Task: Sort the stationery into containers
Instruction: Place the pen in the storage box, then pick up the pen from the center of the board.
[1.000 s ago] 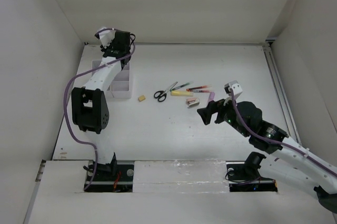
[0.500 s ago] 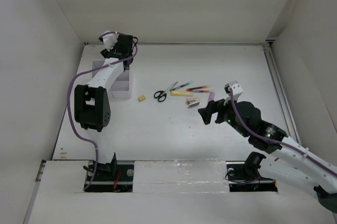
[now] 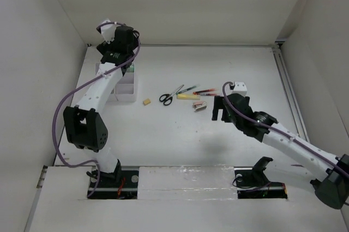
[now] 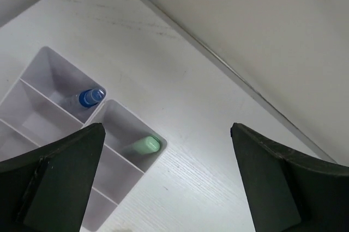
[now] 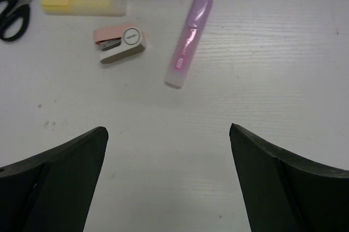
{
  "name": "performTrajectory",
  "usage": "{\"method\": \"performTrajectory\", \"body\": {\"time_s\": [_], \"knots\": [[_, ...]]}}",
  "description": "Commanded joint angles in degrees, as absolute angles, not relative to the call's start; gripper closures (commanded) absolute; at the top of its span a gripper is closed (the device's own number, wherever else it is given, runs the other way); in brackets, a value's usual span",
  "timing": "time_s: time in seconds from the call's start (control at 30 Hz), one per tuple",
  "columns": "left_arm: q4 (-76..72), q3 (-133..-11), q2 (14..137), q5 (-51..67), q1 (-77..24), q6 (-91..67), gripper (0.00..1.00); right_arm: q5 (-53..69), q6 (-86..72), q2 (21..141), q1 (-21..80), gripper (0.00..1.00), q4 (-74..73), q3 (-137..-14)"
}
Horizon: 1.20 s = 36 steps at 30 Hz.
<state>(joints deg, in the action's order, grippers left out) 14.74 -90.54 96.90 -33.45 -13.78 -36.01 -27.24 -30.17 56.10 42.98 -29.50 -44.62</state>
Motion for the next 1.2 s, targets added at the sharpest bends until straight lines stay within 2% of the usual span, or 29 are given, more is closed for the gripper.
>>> {"method": "performTrajectory", "body": {"time_s": [0.0, 0.07, 0.2, 0.27, 0.47, 0.63, 0.83, 0.9, 0.93, 0.97, 1.07, 1.13, 1.17], "knots": [[17.2, -94.9, 91.9, -32.8, -16.9, -32.4, 0.00, -27.9, -32.2, 60.4, 39.7, 0.00, -30.0, -47.0], [18.7, -97.0, 91.4, -33.3, -19.7, -31.1, 0.00, -25.1, -32.2, 62.8, 37.3, 0.00, -26.5, -47.0], [20.0, -98.9, 88.5, -31.3, -22.0, -28.6, 0.00, -20.3, -29.9, 69.5, 33.5, 0.09, -20.7, -46.4], [20.0, -98.9, 87.1, -28.3, -22.5, -28.6, 0.00, -20.3, -29.2, 73.7, 33.5, 0.14, -19.9, -48.4], [16.7, -96.7, 83.1, -23.6, -22.5, -27.4, 0.00, -20.2, -29.2, 85.4, 32.8, 0.19, -17.5, -52.5], [16.7, -96.7, 83.7, -22.6, -22.5, -27.4, 0.00, -18.7, -28.6, 89.6, 31.0, 0.22, -14.6, -52.5], [17.2, -96.7, 84.8, -20.8, -22.5, -27.4, 0.00, -17.4, -28.0, 94.2, 29.9, 0.30, -14.6, -52.5], [17.2, -96.7, 84.8, -20.8, -22.5, -27.4, 0.00, -16.7, -27.5, 95.0, 29.9, 0.35, -14.1, -52.5], [17.2, -96.7, 84.8, -20.8, -22.5, -27.4, 0.00, -16.2, -27.5, 95.8, 29.4, 0.45, -14.1, -52.5], [17.2, -96.7, 84.8, -20.8, -22.5, -27.4, 0.00, -16.2, -27.5, 95.8, 29.4, 0.48, -13.5, -52.5], [17.2, -96.7, 84.8, -20.8, -22.5, -27.4, 0.00, -14.3, -27.5, 97.5, 28.8, 0.49, -12.8, -51.9], [17.2, -96.7, 84.8, -20.8, -22.5, -27.4, 0.00, -13.3, -27.5, 98.3, 28.8, 0.57, -11.3, -51.2], [17.2, -96.7, 85.3, -20.8, -22.5, -27.4, 0.00, -13.3, -27.5, 99.0, 28.8, 0.67, -11.3, -51.2]]}}
